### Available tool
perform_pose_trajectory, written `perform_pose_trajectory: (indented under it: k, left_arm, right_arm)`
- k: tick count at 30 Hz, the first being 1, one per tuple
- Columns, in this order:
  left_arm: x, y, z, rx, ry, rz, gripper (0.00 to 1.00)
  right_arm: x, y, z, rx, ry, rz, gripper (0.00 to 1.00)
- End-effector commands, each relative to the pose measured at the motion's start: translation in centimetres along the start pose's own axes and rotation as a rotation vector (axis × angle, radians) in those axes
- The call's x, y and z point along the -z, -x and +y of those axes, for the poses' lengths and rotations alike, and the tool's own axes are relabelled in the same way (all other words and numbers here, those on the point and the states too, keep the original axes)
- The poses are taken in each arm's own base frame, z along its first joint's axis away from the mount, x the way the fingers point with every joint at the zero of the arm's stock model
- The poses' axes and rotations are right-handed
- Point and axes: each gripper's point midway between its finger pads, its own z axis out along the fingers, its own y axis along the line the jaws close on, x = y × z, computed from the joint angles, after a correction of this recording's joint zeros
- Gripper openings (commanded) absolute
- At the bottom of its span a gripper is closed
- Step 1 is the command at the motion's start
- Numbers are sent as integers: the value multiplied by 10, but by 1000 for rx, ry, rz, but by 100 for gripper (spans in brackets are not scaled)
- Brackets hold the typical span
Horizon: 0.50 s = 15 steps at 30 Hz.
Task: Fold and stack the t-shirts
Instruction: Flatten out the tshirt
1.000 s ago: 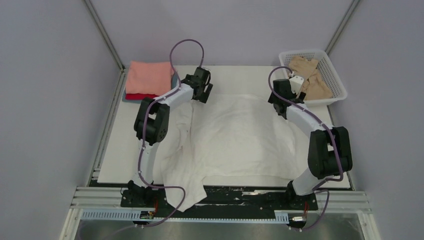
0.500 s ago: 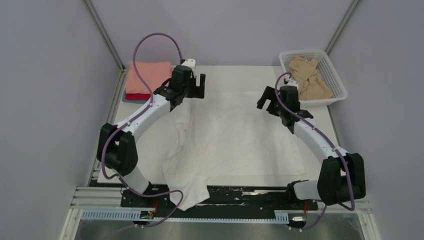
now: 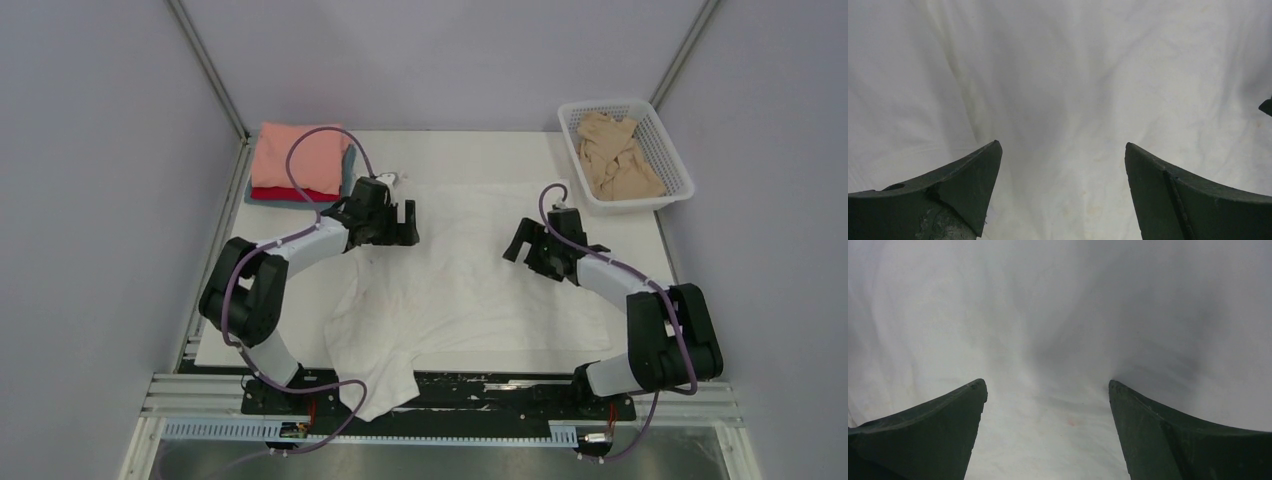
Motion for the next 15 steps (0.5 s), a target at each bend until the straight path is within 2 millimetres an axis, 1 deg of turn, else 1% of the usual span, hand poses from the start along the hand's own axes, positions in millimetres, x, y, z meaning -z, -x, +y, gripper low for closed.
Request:
perform_pose_trajectory:
  k: [1, 4, 5, 6, 8, 10, 11, 12, 13, 14, 15]
  left_arm:
    - [-13, -5, 9, 41, 23, -3, 100]
    - [-15, -18, 26, 60, 77, 20, 100]
    - [-15, -18, 32, 75, 86, 20, 100]
    - [-16, -24, 37, 84, 91, 30, 100]
    - [-16, -26, 49, 109, 114, 34, 100]
    - [-15, -25, 64, 131, 148, 27, 100]
    - [-13, -22, 75, 146, 178, 19, 100]
    - [-10, -16, 84, 154, 215, -1, 100]
    - [-6, -13, 97, 174, 248, -7, 100]
    - [-1, -3, 111, 196, 288, -35, 100]
    - [3, 3, 122, 207, 331, -50, 100]
  right_arm:
    - [-2, 6, -25, -81, -78, -38, 100]
    - [-2, 1, -46, -128, -131, -21, 100]
    - [-2, -1, -52, -144, -141, -13, 100]
    - [-1, -1, -57, -161, -148, -12, 100]
    - [1, 1, -65, -188, -158, -17, 100]
    - [4, 3, -71, -205, -168, -32, 100]
    - [5, 5, -73, -212, -171, -38, 100]
    - [7, 6, -75, -217, -177, -44, 100]
    - [8, 6, -77, -219, -184, -49, 100]
    - [9, 5, -79, -220, -192, -48, 100]
    - [10, 5, -80, -221, -200, -49, 100]
